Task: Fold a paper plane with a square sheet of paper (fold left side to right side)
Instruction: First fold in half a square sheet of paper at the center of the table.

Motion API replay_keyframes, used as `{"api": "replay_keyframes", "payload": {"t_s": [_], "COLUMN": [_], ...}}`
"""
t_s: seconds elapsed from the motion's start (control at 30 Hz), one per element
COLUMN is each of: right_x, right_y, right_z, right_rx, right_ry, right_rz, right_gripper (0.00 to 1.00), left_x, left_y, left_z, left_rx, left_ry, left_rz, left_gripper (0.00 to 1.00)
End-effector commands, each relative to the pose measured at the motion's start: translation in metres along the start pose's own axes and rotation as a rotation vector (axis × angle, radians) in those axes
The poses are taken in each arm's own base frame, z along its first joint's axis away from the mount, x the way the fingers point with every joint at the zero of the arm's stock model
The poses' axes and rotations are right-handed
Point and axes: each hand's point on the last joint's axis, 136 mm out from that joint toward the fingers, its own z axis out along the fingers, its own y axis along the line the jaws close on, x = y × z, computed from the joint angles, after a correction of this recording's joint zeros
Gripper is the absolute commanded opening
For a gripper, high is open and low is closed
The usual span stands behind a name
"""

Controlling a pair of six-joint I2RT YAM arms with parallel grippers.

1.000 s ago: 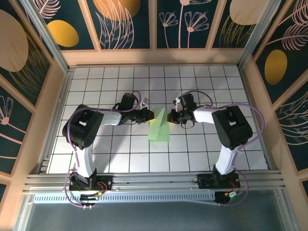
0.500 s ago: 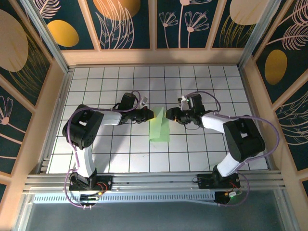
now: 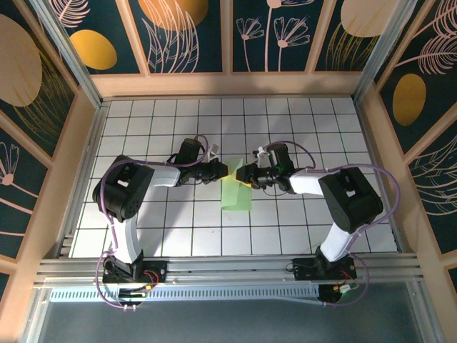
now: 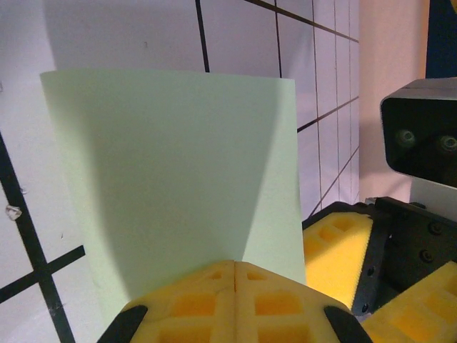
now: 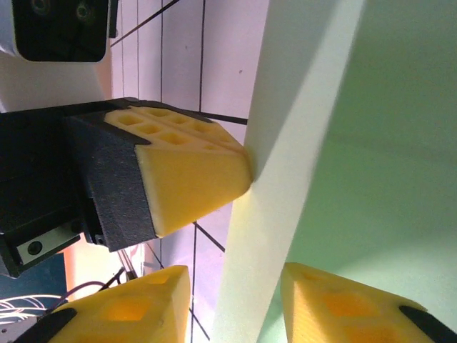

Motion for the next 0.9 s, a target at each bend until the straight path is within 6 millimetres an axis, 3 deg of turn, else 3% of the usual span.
{"api": "replay_keyframes", "payload": {"t_s": [0.0,0.13,0.2,0.4,0.53,0.67,0.87], "right_x": [-0.007,-0.005,-0.005,-0.007,-0.008,-0.008,-0.008], "right_y": [0.006,-0.005,-0.014,-0.037,-0.045,-0.051,-0.054], "right_z": [0.004,0.006,0.005,0.001,0.0,-0.001,-0.002], "right_rx": [-0.013,0.04,0.087,0.224,0.269,0.303,0.33], "right_ry": [-0.007,0.001,-0.003,-0.014,-0.013,-0.017,-0.018], "right_rz": [-0.016,-0.01,-0.009,-0.014,-0.017,-0.018,-0.025], "right_gripper": [0.27,0.1,0.0,0.0,0.0,0.0,0.0], "left_x": [0.001,-0.001,-0.003,-0.012,-0.008,0.002,0.014], "left_y": [-0.011,-0.019,-0.021,-0.016,0.008,0.024,0.028], "left_z": [-0.002,-0.007,-0.012,-0.03,-0.039,-0.037,-0.022], "left_rx": [0.035,0.033,0.02,-0.108,-0.246,-0.292,-0.28], "left_ry": [0.003,-0.012,-0.03,-0.113,-0.12,-0.103,-0.054], "left_rz": [0.018,0.041,0.053,0.101,0.103,0.087,0.086], "left_gripper": [0.0,0.02,0.11,0.44,0.6,0.66,0.68]}}
